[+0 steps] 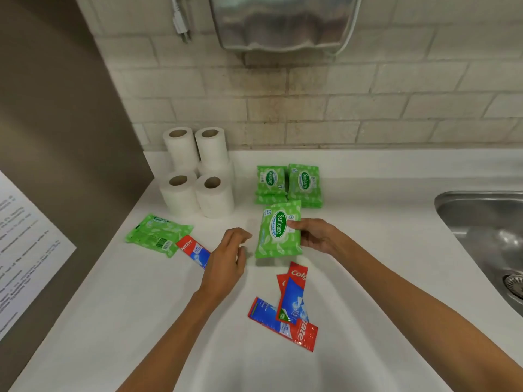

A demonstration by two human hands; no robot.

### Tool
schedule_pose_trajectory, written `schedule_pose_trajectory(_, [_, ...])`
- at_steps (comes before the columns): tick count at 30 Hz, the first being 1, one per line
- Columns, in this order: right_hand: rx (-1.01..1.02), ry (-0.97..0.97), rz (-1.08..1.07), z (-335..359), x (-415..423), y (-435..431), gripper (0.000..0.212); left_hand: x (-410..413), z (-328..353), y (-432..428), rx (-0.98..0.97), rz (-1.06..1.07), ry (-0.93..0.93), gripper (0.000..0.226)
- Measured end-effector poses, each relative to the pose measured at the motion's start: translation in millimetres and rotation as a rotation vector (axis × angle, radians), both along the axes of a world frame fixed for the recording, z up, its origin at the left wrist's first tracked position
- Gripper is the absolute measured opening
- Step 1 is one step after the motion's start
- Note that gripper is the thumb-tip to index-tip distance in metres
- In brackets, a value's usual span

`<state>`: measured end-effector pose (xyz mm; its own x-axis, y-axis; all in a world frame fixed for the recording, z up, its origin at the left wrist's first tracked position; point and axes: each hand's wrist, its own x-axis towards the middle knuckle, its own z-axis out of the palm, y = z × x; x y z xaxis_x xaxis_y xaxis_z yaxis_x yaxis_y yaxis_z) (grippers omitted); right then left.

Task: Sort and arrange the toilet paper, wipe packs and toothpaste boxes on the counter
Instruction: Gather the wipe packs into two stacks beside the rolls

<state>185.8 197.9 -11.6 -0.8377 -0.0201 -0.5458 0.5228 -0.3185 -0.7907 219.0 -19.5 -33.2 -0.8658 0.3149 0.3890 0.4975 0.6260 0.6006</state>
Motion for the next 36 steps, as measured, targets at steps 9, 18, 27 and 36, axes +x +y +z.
schedule_pose_trajectory(9, [0.299, 0.059, -0.188, 19, -109, 13, 0.028, -33, 0, -6, 0.089, 0.108, -0.070, 0.032])
schedule_pose_trajectory(18, [0.474, -0.005, -0.232, 6, -178, 18, 0.047, -48, -15, -16, 0.137, 0.140, -0.173, 0.033])
schedule_pose_trajectory(27, [1.104, 0.234, -0.124, -6, -184, 7, 0.058, -55, -15, -15, 0.130, 0.151, -0.195, 0.029])
schedule_pose_trajectory(36, [1.400, 0.282, 0.377, -17, -146, 11, 0.083, -48, -12, -8, 0.107, 0.094, -0.181, 0.026])
